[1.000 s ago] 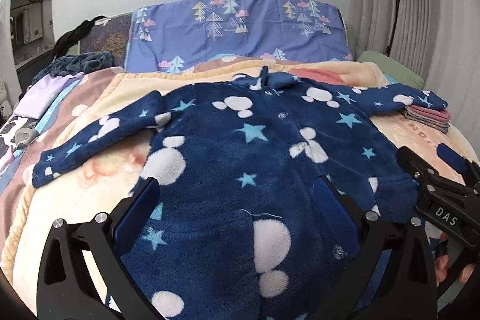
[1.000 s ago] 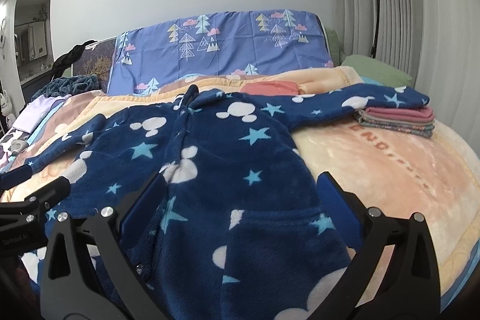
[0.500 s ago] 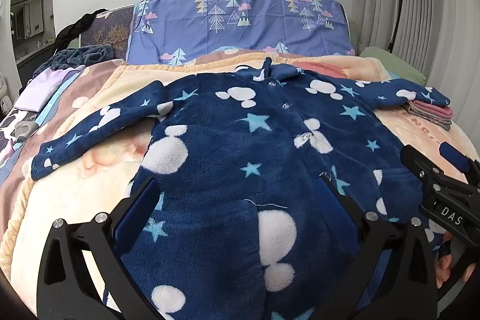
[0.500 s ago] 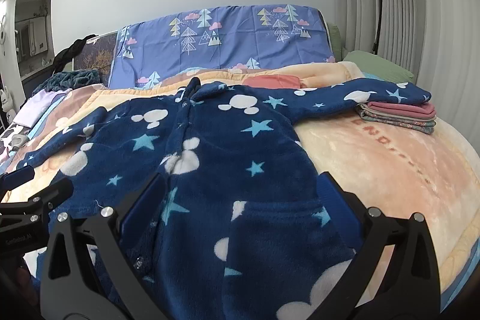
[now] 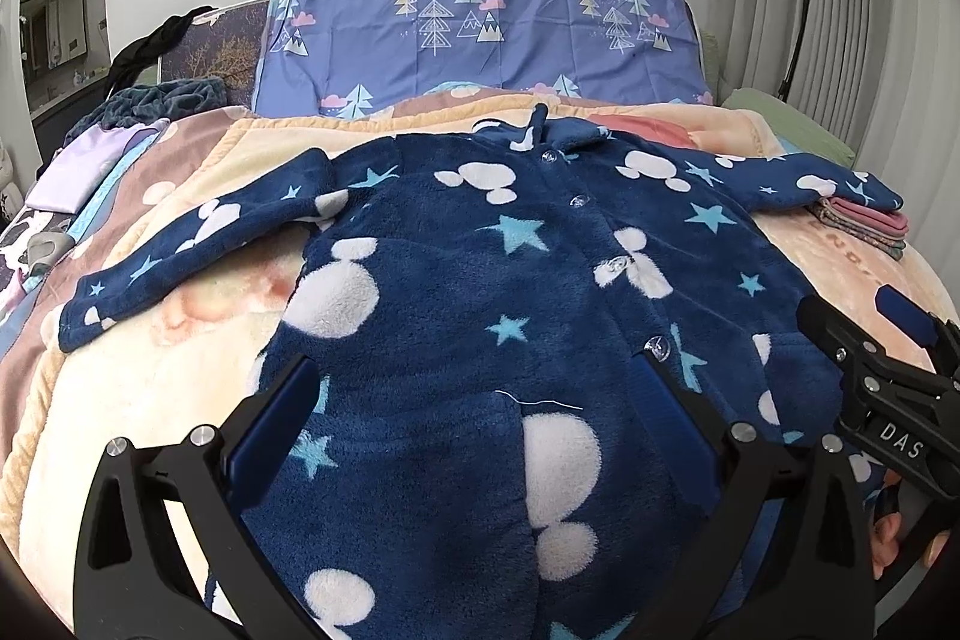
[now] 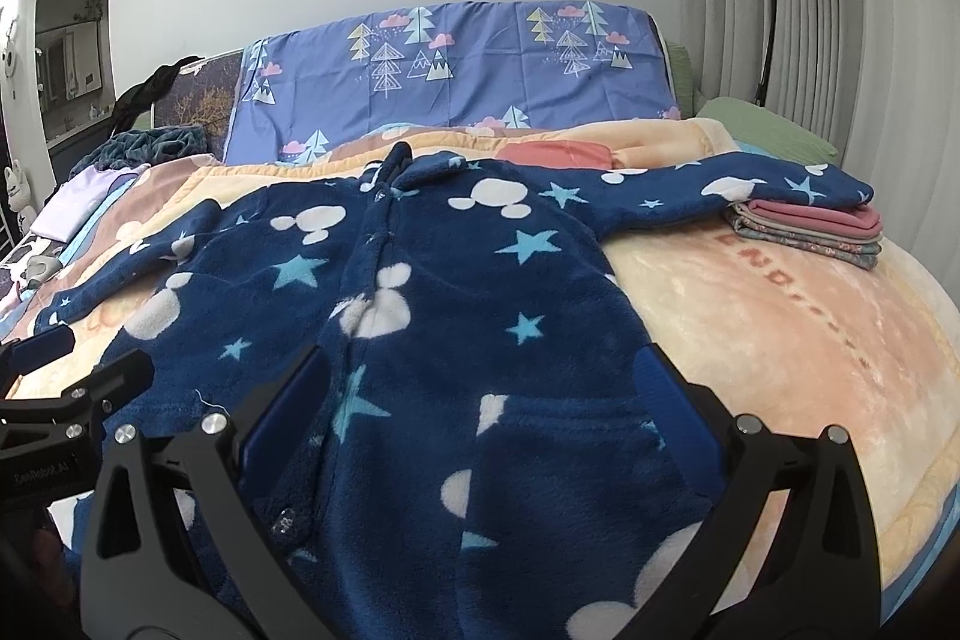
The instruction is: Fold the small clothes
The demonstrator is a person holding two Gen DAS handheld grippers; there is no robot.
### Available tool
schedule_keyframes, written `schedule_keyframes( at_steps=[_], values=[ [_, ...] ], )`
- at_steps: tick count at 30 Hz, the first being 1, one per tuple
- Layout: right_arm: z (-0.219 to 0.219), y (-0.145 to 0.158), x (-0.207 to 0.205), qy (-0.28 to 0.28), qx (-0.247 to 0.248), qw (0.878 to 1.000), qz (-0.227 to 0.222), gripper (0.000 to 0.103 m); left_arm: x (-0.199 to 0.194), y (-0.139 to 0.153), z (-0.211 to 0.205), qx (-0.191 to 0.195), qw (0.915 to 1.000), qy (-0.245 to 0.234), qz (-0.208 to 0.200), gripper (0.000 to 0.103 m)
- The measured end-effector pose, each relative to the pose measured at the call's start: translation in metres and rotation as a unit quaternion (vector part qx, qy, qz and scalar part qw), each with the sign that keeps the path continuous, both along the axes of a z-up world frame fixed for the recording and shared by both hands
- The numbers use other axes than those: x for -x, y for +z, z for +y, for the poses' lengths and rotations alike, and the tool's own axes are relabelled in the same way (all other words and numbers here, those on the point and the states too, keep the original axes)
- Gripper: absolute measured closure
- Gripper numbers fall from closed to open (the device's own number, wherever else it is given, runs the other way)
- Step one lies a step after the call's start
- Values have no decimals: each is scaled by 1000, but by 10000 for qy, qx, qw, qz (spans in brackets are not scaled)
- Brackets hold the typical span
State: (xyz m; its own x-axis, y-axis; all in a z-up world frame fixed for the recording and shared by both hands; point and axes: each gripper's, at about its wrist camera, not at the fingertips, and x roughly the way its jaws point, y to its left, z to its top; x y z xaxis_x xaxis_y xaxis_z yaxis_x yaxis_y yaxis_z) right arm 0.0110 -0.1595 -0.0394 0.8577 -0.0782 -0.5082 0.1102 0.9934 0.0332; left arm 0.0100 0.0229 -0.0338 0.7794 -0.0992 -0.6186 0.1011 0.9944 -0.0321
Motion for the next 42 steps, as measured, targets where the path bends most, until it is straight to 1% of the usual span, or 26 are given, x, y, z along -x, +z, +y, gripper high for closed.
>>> schedule_keyframes(
  at_steps=[15,20,26,31,37,42],
  values=[
    [1,-2,-5,-9,-2,10000,33,2,-3,-3,-2,128,9998,-92,86,1],
    [5,-5,-7,42,157,9998,87,2,-4,-4,0,210,9997,-102,111,1],
    [7,-7,-8,42,175,9998,93,2,-6,-6,0,247,9995,-108,138,1],
    [8,-5,-8,-52,316,9994,104,2,-6,-7,0,266,9995,-140,138,1],
    [6,-3,-7,-122,325,9993,123,2,-6,-7,0,315,9992,-205,137,1],
    [5,-4,-7,-144,318,9993,144,2,-6,-6,8,403,9989,-151,170,1]
  ],
)
